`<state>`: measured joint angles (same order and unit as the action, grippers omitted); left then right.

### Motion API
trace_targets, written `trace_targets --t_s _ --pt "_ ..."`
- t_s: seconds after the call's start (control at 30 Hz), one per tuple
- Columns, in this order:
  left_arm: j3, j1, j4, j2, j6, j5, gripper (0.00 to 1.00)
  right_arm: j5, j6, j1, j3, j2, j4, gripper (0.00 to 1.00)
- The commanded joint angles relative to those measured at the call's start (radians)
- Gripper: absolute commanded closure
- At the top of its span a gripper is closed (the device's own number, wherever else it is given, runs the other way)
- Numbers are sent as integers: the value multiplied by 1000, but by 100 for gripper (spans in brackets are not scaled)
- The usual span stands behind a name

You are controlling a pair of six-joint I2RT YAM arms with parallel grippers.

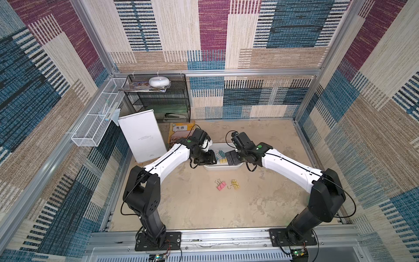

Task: Take out the binder clips from the storage box
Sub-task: Place the binder clip at the center of the board, then pick up the binder clip from the storage box.

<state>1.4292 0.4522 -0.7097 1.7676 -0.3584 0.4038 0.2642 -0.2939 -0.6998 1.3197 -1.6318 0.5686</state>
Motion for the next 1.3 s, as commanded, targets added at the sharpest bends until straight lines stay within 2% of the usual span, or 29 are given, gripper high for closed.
trace_targets --t_s 0.0,0.2,0.43,0.73,1.07,1.27 --pt "72 -28 -52 57 35 -42 58 11 -9 2 10 13 -16 1" --pt "225 -46 -74 193 52 -86 63 14 -8 11 15 26 -16 1" --pt "342 -49 -102 287 93 -178 68 19 -10 23 15 26 -15 1" --pt "324 -10 -104 287 177 -308 72 18 -11 40 12 20 -15 1" --pt "283 116 -71 275 253 -624 68 8 -5 49 14 15 -15 1" --pt "301 132 -65 305 272 -700 68 6 -4 52 10 15 -15 1"
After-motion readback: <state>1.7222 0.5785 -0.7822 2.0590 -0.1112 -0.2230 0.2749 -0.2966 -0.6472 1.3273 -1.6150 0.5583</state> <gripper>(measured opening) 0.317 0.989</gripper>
